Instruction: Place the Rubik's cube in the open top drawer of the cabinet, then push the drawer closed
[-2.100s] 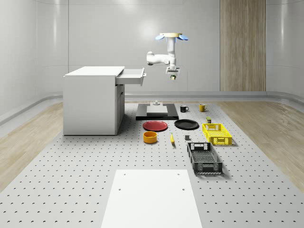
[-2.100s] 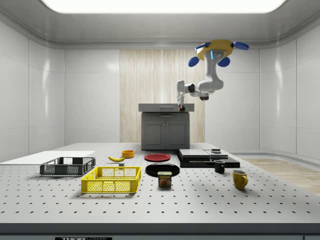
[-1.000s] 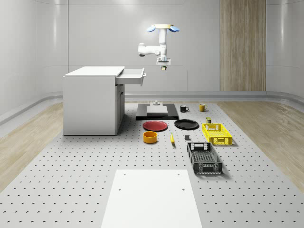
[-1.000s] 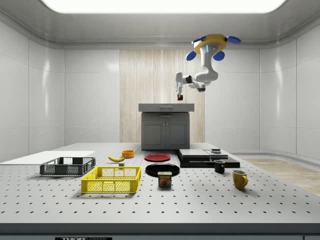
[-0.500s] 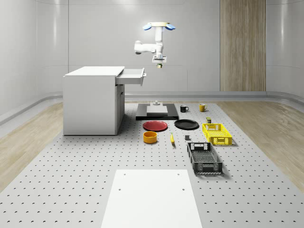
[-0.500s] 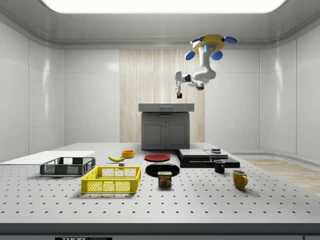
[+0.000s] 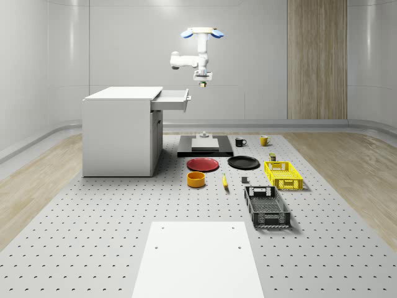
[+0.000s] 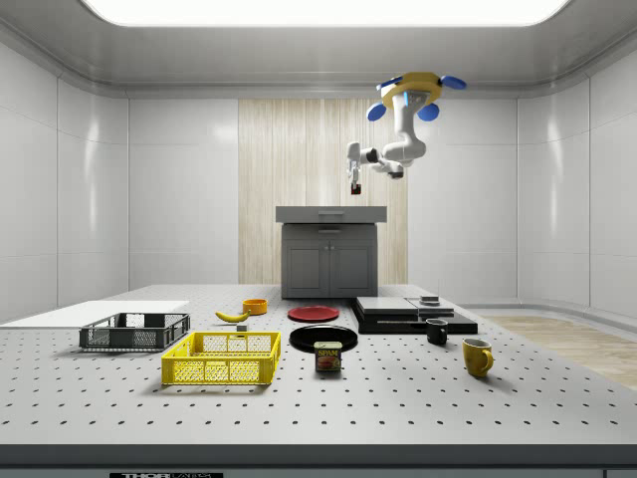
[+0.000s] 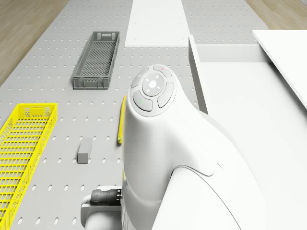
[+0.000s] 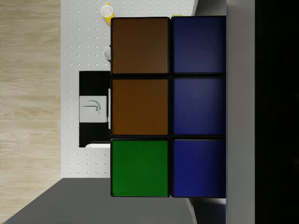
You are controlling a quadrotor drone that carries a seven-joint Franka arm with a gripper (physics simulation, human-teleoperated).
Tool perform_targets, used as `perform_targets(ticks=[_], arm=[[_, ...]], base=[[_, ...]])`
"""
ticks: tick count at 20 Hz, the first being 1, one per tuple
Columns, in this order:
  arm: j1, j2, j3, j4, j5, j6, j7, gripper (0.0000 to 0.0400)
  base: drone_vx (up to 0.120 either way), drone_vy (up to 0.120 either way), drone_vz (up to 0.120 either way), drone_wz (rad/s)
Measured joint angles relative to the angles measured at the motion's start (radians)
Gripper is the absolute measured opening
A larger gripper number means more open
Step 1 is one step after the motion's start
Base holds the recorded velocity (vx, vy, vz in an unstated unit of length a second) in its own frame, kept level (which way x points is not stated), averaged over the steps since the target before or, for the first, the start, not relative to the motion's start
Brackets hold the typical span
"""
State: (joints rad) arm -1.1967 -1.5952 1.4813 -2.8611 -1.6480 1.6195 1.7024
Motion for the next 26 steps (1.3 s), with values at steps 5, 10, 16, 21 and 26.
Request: perform_targets(ticks=[5, 10, 16, 21, 26], arm=[[0.0, -0.002, 0.0, 0.0, 0.001, 0.002, 0.0, 0.0325], [0.0, -0.003, 0.0, 0.0, 0.001, 0.003, 0.0, 0.0325], [0.0, -0.005, 0.001, 0.0, 0.002, 0.004, 0.0, 0.0325], [-0.001, -0.006, 0.001, 0.0, 0.002, 0.005, 0.0, 0.0325], [-0.001, -0.007, 0.001, 0.0, 0.003, 0.006, 0.0, 0.0325]], base=[[0.0, -0.12, 0.0, 0.0], [0.0, -0.12, 0.0, 0.0], [0.0, -0.12, 0.0, 0.0], [0.04, -0.12, 0.0, 0.0], [0.008, -0.12, 0.0, 0.0]])
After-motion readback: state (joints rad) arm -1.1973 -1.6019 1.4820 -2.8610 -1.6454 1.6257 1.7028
